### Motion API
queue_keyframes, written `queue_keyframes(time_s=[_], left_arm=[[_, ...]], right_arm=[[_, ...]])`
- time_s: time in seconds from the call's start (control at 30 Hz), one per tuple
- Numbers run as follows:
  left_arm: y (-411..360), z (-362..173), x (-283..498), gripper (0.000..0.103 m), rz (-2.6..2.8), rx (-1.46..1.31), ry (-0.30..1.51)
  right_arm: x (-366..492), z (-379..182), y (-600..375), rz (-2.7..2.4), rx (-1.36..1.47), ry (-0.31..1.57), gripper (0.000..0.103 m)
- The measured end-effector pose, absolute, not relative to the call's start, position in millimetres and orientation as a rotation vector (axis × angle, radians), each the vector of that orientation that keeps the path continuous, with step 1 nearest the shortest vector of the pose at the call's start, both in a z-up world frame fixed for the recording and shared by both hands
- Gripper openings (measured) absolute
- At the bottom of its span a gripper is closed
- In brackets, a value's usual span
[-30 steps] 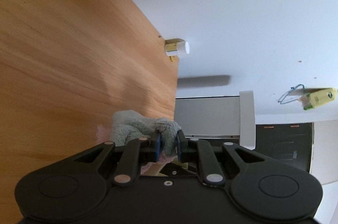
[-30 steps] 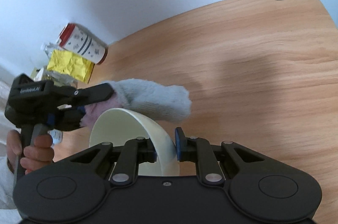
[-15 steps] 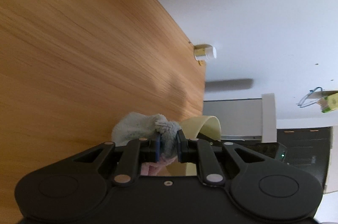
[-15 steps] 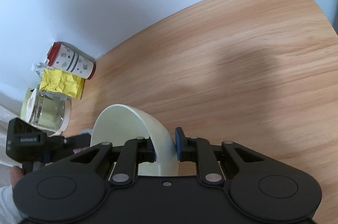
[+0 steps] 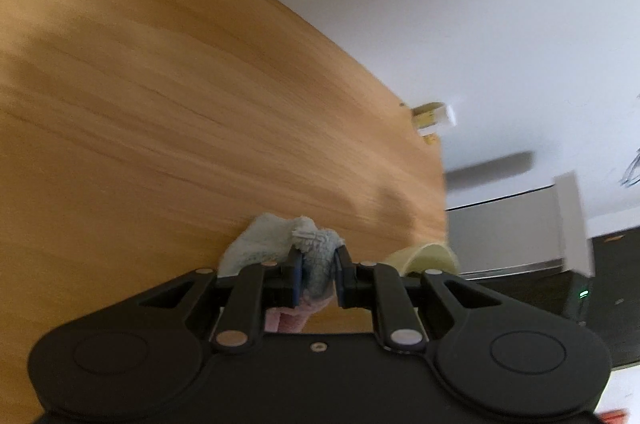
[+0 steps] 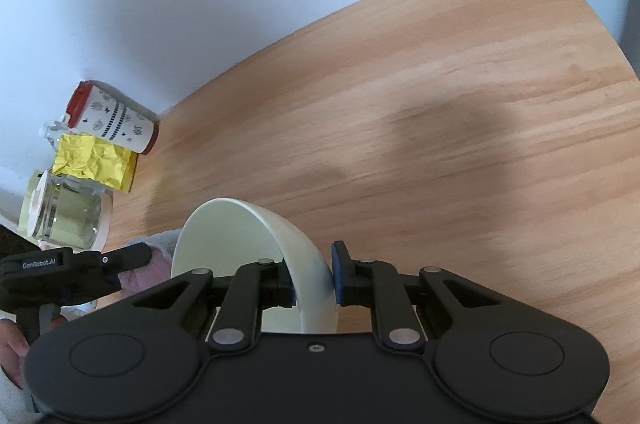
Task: Clean bowl
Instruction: 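Lower the bowl onto the table with the right gripper while the left withdraws the cloth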
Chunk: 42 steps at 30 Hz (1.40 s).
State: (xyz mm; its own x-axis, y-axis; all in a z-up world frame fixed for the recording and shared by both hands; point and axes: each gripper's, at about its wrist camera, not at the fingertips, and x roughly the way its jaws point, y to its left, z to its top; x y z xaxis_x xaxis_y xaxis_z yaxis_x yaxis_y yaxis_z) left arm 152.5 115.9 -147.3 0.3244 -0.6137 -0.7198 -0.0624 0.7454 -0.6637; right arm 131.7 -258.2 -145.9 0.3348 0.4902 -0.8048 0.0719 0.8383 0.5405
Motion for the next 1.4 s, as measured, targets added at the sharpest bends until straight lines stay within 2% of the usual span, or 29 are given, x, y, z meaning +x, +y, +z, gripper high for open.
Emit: queue_keyframes(time_s=[0.27, 0.63, 1.4], left_arm=[[115, -150, 152, 0.014, -0.357, -0.606, 1.181], [88, -151, 153, 0.014, -0.325, -0.33, 1.212], [73, -159, 147, 0.016, -0.255, -0.194, 1.225]], right_arm=[[131, -158, -264, 0.271, 0.549, 1.219, 0.019], [131, -170, -274, 0.237, 0.55, 1.235, 0.019], [134, -186, -280, 0.226, 0.533, 1.242, 0.013]])
